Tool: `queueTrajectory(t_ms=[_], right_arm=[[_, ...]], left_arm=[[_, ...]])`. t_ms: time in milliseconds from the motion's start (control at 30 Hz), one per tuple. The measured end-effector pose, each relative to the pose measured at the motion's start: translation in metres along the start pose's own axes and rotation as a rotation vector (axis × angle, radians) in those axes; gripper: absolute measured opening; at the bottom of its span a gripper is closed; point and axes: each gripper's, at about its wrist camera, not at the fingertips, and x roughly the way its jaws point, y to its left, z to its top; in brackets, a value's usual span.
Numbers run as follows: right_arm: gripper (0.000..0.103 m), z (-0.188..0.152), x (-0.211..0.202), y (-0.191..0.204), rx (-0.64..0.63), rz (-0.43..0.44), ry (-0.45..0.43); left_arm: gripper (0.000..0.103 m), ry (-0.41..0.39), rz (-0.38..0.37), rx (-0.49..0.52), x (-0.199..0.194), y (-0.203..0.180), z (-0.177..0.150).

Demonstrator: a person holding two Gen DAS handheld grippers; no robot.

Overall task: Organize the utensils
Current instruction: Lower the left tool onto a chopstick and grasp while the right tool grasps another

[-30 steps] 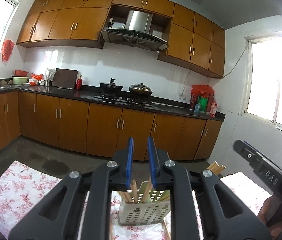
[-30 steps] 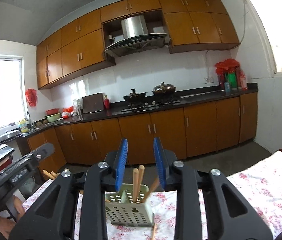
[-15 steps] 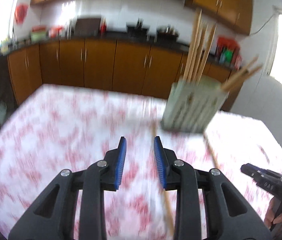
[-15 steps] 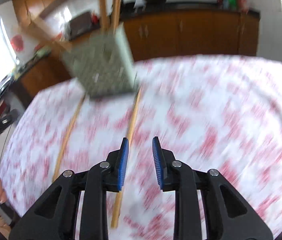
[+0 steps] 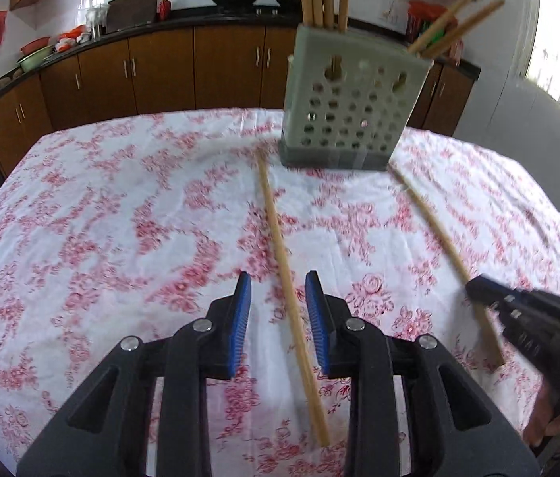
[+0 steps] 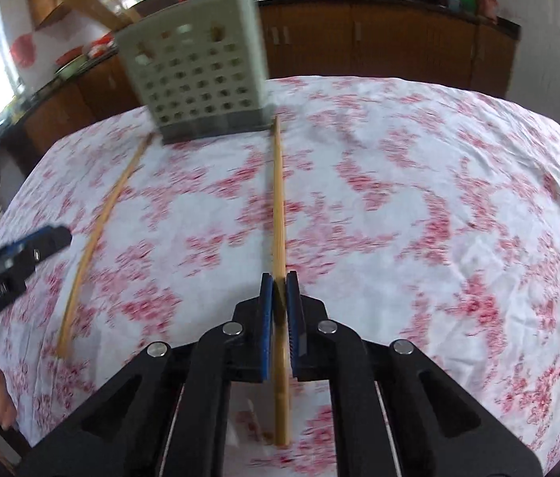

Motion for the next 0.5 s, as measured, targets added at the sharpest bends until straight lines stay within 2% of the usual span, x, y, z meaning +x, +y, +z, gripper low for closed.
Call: queueTrajectory(t_ms=[100, 233, 433, 500], right_arm=[[0.008, 0.0, -0.002, -0.009, 0.012, -0.009, -0.003], [0.008, -0.001, -0.005, -0.013, 0.004, -0.02, -0.008], [0.008, 0.014, 0.006, -0.024, 0.012, -0.06, -0.023], [0.008, 0.017, 0.008, -0.028, 0.023, -0.064, -0.023]], left_arm=[[0.016, 0.035, 0.017, 0.004, 0.011, -0.003, 0.0], [0.006, 0.05, 0.046, 0.0, 0.023, 0.001, 0.005], [0.005, 0.064, 0.092, -0.065, 0.031, 0.033, 0.016], [0.005, 0.059, 0.017, -0.133, 0.024, 0.044, 0.018]])
